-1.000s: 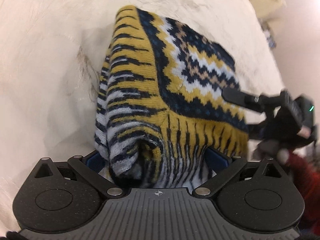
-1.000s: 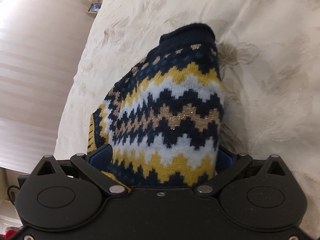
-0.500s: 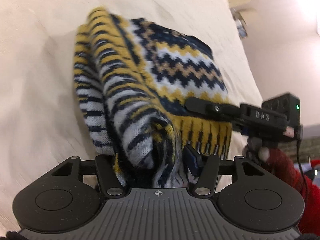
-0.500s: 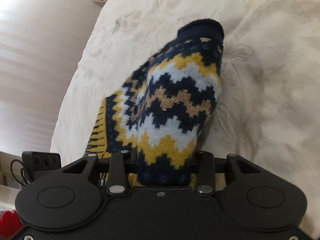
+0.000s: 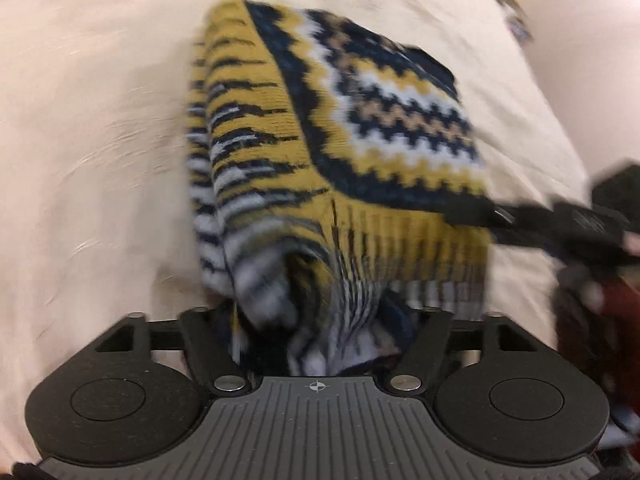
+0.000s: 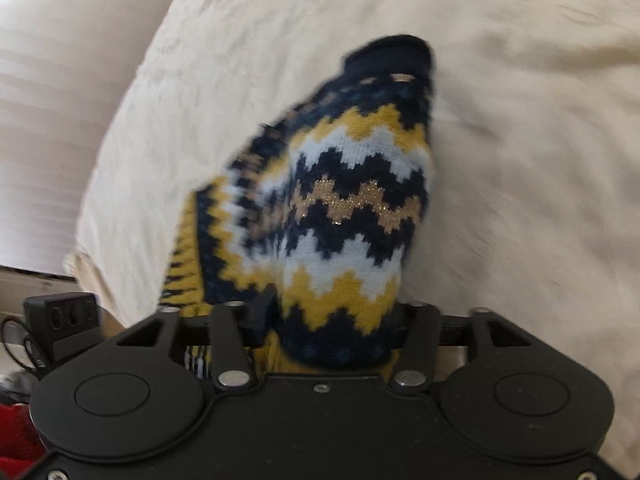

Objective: Fold small clothes

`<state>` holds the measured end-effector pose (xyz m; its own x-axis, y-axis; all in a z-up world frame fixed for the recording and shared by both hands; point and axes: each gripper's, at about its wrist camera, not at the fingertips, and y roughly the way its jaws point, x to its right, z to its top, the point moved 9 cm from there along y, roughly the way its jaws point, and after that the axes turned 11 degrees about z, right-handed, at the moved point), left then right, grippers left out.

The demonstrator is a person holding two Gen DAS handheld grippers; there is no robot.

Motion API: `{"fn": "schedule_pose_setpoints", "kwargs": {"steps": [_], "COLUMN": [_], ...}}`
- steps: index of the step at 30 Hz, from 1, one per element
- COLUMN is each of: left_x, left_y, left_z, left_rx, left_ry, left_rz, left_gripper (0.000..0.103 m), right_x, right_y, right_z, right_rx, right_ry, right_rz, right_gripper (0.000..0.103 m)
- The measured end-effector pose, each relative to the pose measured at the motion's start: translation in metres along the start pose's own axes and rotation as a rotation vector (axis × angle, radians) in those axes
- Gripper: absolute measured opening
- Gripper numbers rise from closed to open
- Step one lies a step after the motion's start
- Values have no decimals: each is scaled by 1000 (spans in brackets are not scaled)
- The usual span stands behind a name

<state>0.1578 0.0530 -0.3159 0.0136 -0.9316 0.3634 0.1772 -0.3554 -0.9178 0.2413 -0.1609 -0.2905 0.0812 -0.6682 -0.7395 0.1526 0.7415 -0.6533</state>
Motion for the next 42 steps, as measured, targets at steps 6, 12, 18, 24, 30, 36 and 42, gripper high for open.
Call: {"fn": "schedule_pose_setpoints", "kwargs": {"steps": [6,12,18,24,30,36,42], "left_x": [-13,15,24,-4,-10,-11,-10], "left_y": [-18,-52,-69,-39,-19,-19,-19], "left_z": [0,22,50,64,73,73,72], "left_rx": [122,280,394,310,269,269,273], "left_ry": [-42,-11,33,62,112,118,93], "left_rz": [103,197,304,441,467,456,435], "left_gripper": [78,78,79,79,92,94,95], "right_x": [-4,-16,-19,3,28,5,-25], "right_y": [-10,-34,-34,-11,10,0,1], "right_z": [-2,1,24,43,43,38,-9], "right_rx": [33,135,193,195,124,169,103], "right_ry": [-104,-170,-191,-147,-133,-218,-410], "right_rz": [-57,-79,-118,-246,-350,-332,-266], "right_gripper": [88,93,95,96,101,101,102]}}
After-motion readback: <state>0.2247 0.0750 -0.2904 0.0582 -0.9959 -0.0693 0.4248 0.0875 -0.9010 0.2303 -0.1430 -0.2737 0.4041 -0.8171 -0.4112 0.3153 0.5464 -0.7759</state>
